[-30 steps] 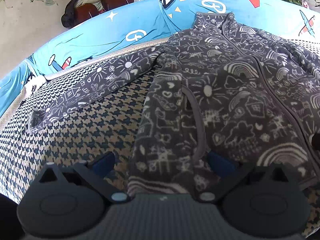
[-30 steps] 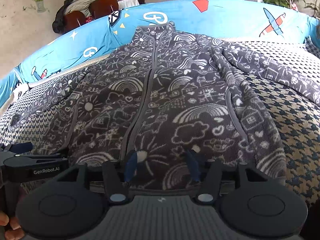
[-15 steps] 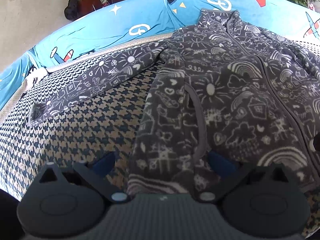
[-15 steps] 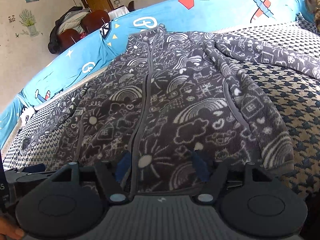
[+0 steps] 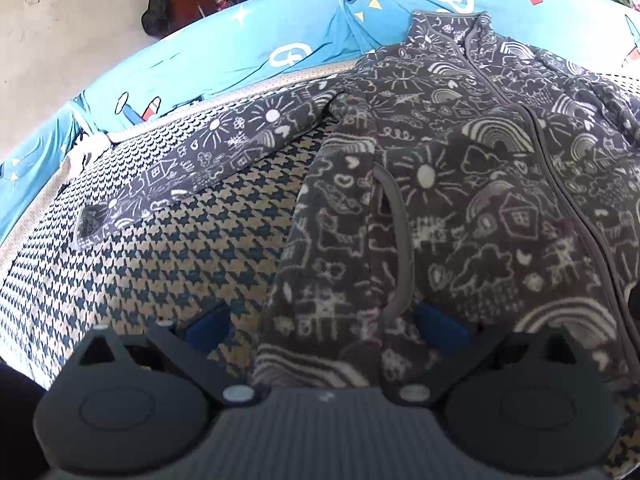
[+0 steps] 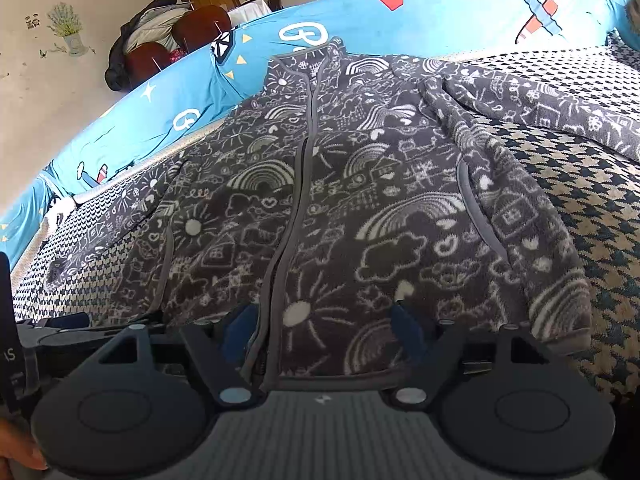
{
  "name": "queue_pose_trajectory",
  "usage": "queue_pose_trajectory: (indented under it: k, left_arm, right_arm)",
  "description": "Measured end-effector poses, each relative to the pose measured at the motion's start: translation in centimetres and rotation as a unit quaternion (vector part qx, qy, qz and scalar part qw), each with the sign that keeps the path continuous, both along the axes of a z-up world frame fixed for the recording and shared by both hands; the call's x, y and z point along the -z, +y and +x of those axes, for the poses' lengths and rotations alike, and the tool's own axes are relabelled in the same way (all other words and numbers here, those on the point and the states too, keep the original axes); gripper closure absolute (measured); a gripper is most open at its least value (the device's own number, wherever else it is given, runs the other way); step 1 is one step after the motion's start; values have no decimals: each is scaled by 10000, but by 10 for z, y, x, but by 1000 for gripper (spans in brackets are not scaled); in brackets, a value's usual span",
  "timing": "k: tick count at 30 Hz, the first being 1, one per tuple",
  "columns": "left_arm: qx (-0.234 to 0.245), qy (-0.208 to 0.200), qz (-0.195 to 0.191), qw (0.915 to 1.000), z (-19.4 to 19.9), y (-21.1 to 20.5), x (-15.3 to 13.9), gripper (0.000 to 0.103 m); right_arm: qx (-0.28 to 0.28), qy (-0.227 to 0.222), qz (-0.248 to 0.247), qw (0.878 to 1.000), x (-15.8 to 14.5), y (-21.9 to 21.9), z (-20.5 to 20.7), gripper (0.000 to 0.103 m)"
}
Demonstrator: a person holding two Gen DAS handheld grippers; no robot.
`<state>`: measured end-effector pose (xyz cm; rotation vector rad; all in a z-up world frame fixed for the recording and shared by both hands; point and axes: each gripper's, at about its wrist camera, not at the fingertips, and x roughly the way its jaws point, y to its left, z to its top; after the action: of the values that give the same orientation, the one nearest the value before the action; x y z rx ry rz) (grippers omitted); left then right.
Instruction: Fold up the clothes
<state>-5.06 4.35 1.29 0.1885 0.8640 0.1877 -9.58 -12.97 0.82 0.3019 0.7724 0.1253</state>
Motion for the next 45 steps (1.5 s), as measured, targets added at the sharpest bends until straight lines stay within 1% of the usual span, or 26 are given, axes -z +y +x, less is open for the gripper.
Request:
queue_pose_trajectory:
  k: [4, 7, 9, 14, 19, 23, 25, 28, 31, 37, 42, 45]
  left_arm:
    - [-62, 18, -52, 10000, -1, -1, -4, 0]
    - [-54, -40, -63, 10000, -3, -2, -7, 0]
    - [-8, -138, -152, 9998, -5, -2, -12, 0]
    - [52, -340, -365, 9987, -9, -4, -20, 0]
    - [61, -429, -460, 9980, -8, -6, -22, 0]
    - [18, -299, -359, 9989, -3, -10, -15, 0]
    - [2, -187, -354, 9992, -1, -11, -12, 0]
    - [-22, -44, -324, 9995, 0, -14, -5, 0]
    - [-18, -57, -243, 9997, -2, -16, -2, 0]
    - [-34, -34, -255, 9997, -1, -15, -1, 0]
    - [-15, -32, -249, 9997, -1, -15, -1, 0]
    - [-13, -27, -250, 9997, 0, -16, -1, 0]
  right_arm:
    - [19, 5, 77, 10000, 0, -1, -1, 26]
    - [4, 8, 163, 9999, -1, -2, -1, 20]
    - [-6, 5, 209, 9998, -3, -2, -3, 18]
    - [42, -5, 356, 9994, -6, -3, -8, 18]
    - [33, -71, 267, 9996, -9, -1, -9, 18]
    - [-39, -109, 159, 9998, -11, 1, -10, 18]
    - [-7, 86, 266, 9996, -7, -2, -7, 18]
    - [14, 132, 358, 9993, -5, -5, -7, 18]
    - [10, 152, 386, 9991, -5, -6, -7, 18]
    - [-30, 171, 351, 9992, -6, -6, -7, 18]
    - [-289, 112, 161, 9994, -15, -2, -4, 18]
    - [-466, 18, 99, 9989, -25, -6, 7, 19]
